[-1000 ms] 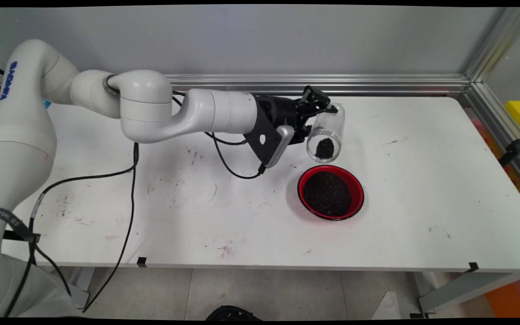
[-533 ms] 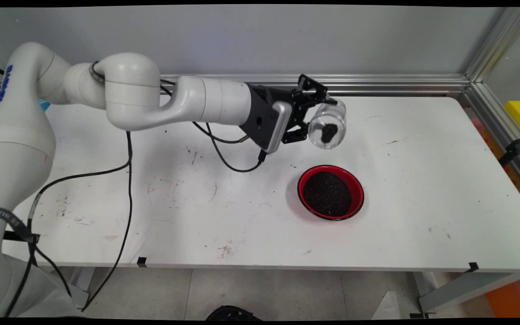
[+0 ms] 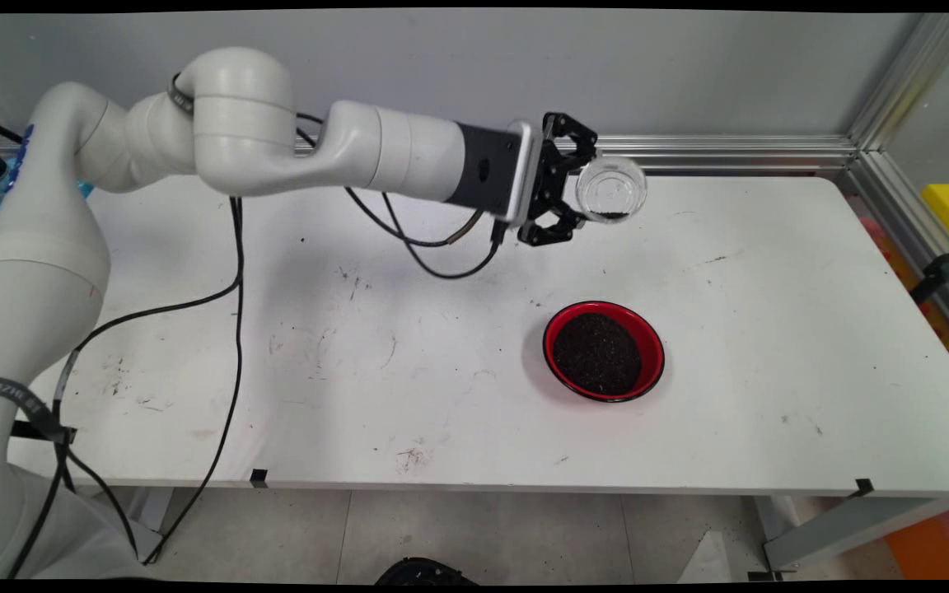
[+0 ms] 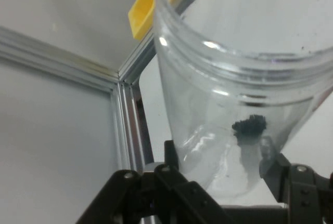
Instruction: Pour the black seasoning powder in the red bowl
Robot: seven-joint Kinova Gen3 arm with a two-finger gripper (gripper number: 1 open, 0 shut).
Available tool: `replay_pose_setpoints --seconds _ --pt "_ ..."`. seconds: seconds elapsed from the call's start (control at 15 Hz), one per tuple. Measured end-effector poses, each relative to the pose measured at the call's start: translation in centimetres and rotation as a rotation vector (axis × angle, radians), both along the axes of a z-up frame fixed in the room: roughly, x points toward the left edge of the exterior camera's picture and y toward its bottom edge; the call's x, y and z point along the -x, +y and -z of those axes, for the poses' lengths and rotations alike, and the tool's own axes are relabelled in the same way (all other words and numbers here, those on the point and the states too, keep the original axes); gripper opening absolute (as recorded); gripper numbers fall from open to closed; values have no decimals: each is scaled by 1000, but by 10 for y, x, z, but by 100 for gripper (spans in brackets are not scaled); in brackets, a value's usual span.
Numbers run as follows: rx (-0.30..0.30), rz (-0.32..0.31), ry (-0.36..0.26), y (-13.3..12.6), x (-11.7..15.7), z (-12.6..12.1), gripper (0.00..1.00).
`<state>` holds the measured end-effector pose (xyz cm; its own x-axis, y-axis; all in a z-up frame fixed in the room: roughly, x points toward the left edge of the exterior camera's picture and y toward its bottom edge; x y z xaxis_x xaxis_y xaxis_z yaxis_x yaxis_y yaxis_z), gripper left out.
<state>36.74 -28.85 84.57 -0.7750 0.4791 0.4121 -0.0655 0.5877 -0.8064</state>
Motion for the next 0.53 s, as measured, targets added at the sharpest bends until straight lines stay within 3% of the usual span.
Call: replay_pose_setpoints --seconds 0.53 --pt "-179 -101 111 -37 6 -10 0"
